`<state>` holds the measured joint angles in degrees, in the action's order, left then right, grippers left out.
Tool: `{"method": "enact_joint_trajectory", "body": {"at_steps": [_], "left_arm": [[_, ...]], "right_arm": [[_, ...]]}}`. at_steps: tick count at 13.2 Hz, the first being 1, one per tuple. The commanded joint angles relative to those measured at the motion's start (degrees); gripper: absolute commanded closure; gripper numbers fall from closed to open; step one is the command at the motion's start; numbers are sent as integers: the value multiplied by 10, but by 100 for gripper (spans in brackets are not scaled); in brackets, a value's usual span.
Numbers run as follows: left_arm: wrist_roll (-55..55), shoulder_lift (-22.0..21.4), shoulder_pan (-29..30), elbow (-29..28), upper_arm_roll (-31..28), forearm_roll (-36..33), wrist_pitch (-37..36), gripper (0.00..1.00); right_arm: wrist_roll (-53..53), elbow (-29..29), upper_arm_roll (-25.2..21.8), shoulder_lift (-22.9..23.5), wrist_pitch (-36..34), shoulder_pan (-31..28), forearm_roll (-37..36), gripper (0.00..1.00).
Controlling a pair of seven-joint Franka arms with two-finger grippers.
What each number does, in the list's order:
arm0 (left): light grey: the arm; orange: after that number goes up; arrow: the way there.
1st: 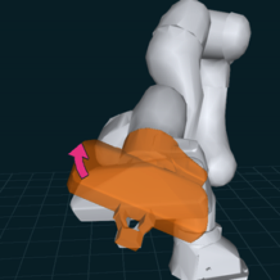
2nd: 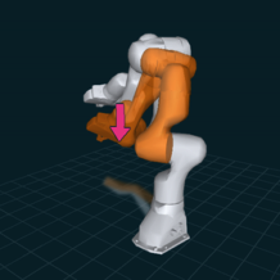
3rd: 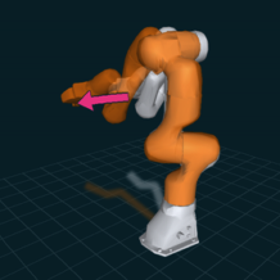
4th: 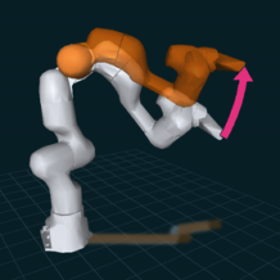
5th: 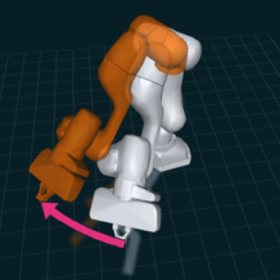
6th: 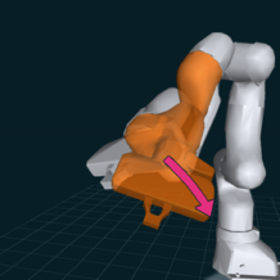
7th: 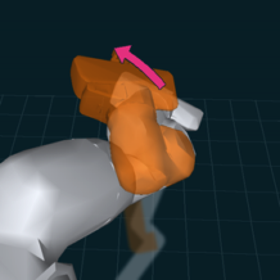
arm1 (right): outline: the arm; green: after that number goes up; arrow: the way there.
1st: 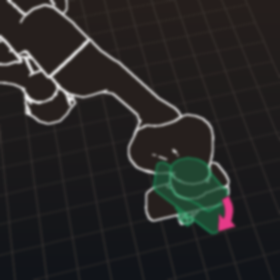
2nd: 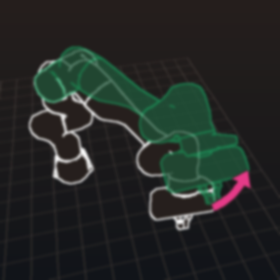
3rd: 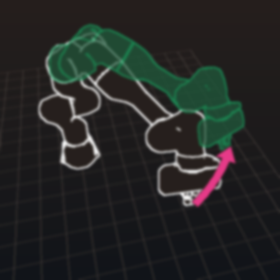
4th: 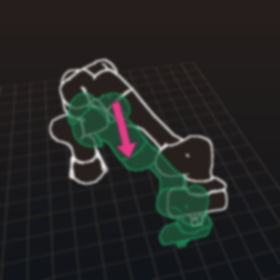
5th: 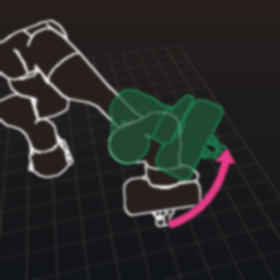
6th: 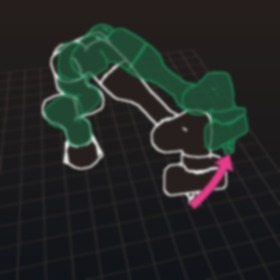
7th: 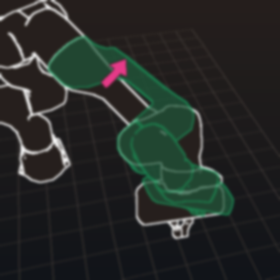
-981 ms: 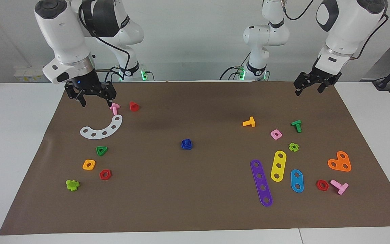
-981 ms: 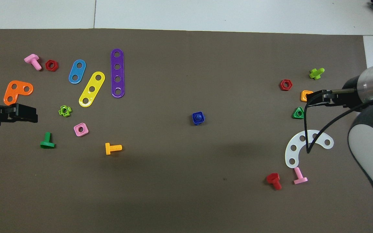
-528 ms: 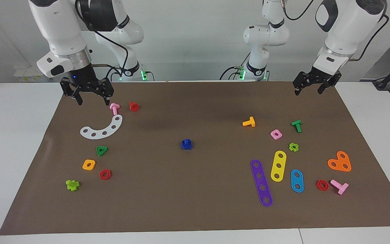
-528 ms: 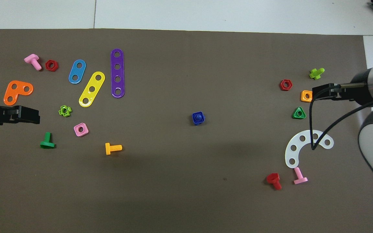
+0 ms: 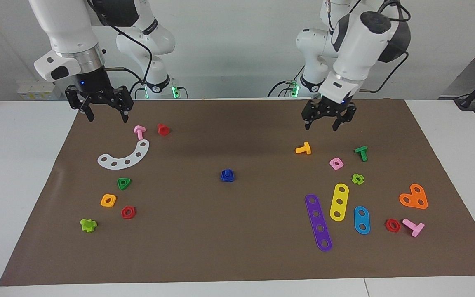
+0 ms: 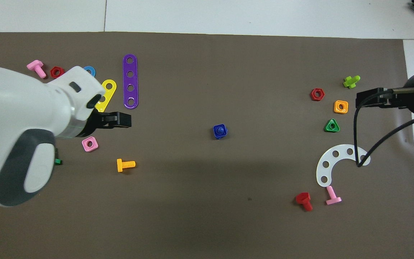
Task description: Unscrew and place screws in storage area
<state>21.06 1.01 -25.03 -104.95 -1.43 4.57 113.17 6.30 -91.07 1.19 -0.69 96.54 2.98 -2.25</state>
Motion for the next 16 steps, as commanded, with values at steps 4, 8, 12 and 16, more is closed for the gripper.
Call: {"method": "enact_joint_trajectory", "body": {"at_steps": [4,8,12,16], "left_arm": [[120,210,-120,118,-11,4,128,5],[157,291,-160,159,-12,-7,176,8],[157,300,-199,122,-12,-8,202,11],[157,312,-215,123,-15,-8,195,28]], "right_arm": [[9,9,17,2,-30,-10,6,0],[8,6,15,4,-33,-10,14,0],[3,4,16,0,-62,-9,15,0],[3,3,16,-3,-72,-6,15,0]]}}
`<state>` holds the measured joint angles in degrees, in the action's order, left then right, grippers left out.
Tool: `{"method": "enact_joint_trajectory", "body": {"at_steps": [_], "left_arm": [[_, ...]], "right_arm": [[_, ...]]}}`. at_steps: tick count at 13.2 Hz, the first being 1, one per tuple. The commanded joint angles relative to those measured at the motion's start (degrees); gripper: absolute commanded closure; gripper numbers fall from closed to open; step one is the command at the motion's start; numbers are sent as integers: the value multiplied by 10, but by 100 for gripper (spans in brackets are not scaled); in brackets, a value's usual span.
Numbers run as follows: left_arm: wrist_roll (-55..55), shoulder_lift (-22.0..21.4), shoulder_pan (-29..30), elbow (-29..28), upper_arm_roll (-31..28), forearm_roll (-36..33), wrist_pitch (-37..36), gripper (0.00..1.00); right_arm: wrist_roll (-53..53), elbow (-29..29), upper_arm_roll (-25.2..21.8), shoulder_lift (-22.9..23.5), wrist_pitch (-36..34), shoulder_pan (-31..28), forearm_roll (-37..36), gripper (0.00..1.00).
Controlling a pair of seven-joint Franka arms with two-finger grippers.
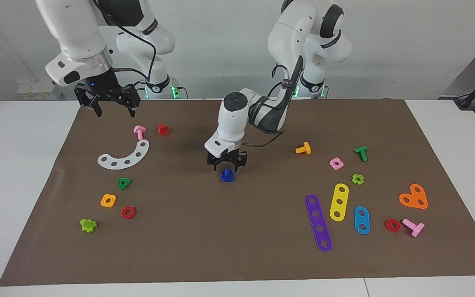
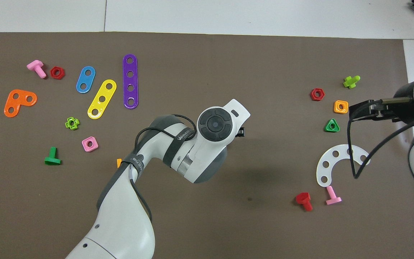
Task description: Unscrew and place screws in storage area
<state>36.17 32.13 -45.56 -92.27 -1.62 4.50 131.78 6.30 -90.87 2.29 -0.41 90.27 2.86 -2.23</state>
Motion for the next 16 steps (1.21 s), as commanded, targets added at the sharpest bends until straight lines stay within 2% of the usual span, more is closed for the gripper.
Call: {"method": "enact_joint_trajectory", "body": {"at_steps": [1,2,6,7,10,12,16], "left_arm": [[4,3,-9,-2,-15,-11,9,31],[2,4,-4,1,-14,-23,9,32],[0,5,1,3,-14,-28,10,48],[0,6,1,3,-14,-28,10,55],[0,6,2,5,-15,-25,7,84],[0,7,2,18,-14,-20,-20,100],[7,18,22,124,-15,-4,-151,100]], "right_arm": [[3,2,6,-6,-10,-4,15,0],[3,1,6,-6,-10,-1,18,0],[6,0,6,-6,-5,1,42,0],[6,0,5,-6,-5,1,42,0],[8,1,5,-6,-3,1,41,0],[10,1,5,-6,0,1,40,0],[11,1,6,-6,-1,2,33,0]]}}
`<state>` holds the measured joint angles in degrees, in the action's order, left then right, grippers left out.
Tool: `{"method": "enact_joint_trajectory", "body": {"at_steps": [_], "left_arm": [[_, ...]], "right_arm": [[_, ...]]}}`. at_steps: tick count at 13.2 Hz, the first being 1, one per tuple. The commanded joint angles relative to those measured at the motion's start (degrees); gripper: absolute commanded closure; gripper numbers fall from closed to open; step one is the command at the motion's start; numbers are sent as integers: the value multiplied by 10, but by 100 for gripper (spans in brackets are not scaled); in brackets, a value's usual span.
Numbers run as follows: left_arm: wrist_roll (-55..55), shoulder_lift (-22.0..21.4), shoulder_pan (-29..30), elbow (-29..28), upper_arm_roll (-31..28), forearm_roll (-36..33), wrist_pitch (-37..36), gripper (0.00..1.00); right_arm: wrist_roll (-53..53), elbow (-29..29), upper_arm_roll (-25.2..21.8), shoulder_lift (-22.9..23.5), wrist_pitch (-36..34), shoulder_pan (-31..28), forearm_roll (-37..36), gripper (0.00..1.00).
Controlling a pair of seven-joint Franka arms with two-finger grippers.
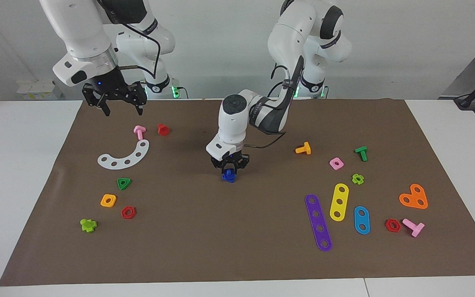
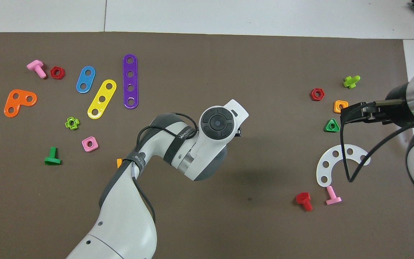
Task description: Unscrew and place screws in storage area
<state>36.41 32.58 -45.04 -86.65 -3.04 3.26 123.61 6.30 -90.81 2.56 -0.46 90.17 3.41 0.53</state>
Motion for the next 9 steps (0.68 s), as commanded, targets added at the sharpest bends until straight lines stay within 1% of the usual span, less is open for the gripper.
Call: {"method": "enact_joint_trajectory", "body": {"at_steps": [1,2,4,6,7,9], "left_arm": [[4,12,26,89,-3,15,-97,100],[4,12,29,108,-6,17,-121,100],[3,5,63,114,-6,16,-146,100],[-5,-2,128,112,-1,9,-194,100],[-19,-4,162,110,0,7,-204,100],[-103,-20,211,79,-1,9,-227,100]], "right_arm": [[11,0,3,-5,0,-3,4,0],[11,0,3,-6,0,-3,4,0],[12,0,3,-5,2,-3,4,0],[12,0,4,-7,-2,-2,1,0],[12,-2,4,-8,0,-2,2,0],[20,-13,4,-9,11,5,2,0]]}}
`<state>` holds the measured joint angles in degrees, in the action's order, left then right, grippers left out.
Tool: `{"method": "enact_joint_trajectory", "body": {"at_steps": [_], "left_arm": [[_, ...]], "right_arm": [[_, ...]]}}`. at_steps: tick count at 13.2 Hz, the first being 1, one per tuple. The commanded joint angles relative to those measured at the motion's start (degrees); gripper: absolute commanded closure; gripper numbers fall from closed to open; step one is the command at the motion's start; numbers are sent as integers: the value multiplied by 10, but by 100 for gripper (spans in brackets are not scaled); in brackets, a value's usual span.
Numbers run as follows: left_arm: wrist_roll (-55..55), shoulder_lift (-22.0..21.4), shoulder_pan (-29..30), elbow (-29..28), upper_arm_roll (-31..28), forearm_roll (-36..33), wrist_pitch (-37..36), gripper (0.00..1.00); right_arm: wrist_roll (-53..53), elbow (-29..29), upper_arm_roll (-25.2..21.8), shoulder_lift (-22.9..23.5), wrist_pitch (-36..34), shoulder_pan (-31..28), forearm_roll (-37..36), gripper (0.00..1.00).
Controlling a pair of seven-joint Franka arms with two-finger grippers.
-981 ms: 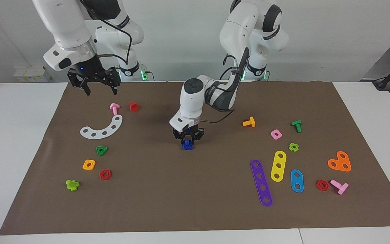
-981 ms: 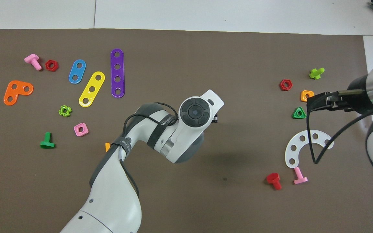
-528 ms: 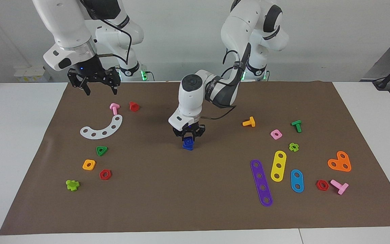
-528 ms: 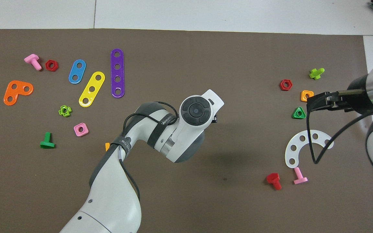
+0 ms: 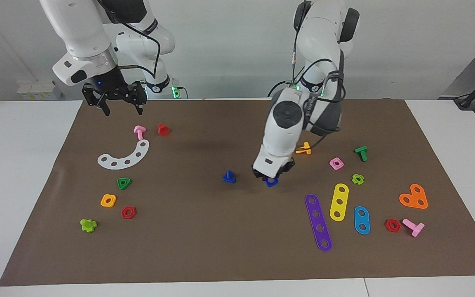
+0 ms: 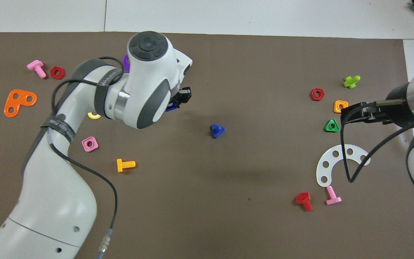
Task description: Unscrew and place screws in storage area
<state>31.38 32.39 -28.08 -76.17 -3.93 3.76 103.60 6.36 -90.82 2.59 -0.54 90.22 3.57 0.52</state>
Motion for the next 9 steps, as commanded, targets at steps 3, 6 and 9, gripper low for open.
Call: {"method": "enact_joint_trajectory", "body": {"at_steps": [3,6,9], "left_arm": [[-199,-57,98,-125,8,3,-19,99],[-229,-90,111,-228,7,-7,68,91],[-231,-100,115,-257,7,-9,103,0]], "right_arm": [[32,-38,5,-10,54,22,2,0],[65,-62,5,4,100,59,2,0],[82,-68,5,52,164,96,2,0]]}}
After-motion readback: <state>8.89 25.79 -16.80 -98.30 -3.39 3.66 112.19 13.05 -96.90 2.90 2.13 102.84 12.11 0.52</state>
